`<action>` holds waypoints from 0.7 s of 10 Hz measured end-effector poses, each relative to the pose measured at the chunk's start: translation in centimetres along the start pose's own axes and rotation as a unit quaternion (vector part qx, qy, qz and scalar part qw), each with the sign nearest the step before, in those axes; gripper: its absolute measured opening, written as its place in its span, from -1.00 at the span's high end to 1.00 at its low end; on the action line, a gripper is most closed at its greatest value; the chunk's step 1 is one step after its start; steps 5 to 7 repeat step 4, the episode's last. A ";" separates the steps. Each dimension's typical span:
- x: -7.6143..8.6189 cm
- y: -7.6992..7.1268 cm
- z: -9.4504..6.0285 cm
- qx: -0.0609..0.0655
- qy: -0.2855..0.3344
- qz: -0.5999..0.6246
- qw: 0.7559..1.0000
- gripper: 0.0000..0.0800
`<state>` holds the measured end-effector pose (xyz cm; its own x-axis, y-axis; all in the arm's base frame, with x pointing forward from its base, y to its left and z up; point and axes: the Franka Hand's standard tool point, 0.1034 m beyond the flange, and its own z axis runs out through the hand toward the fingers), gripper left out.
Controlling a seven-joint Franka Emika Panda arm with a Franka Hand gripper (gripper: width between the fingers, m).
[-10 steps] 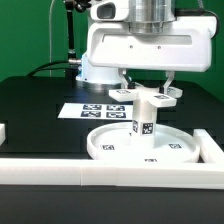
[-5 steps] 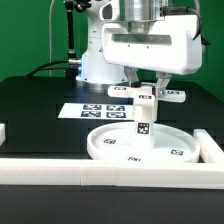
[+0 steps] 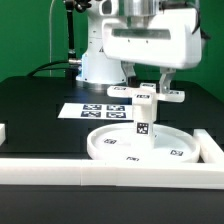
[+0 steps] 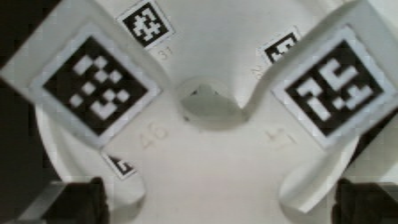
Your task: Assemble round table
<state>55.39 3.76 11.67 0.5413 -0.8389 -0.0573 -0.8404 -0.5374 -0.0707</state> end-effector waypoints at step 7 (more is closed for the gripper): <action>-0.1 0.2 0.5 -0.004 -0.001 -0.001 1.000 -0.62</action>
Offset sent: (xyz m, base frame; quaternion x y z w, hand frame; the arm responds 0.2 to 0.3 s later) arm 0.0000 0.0000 0.0000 0.0000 0.0000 0.0000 1.0000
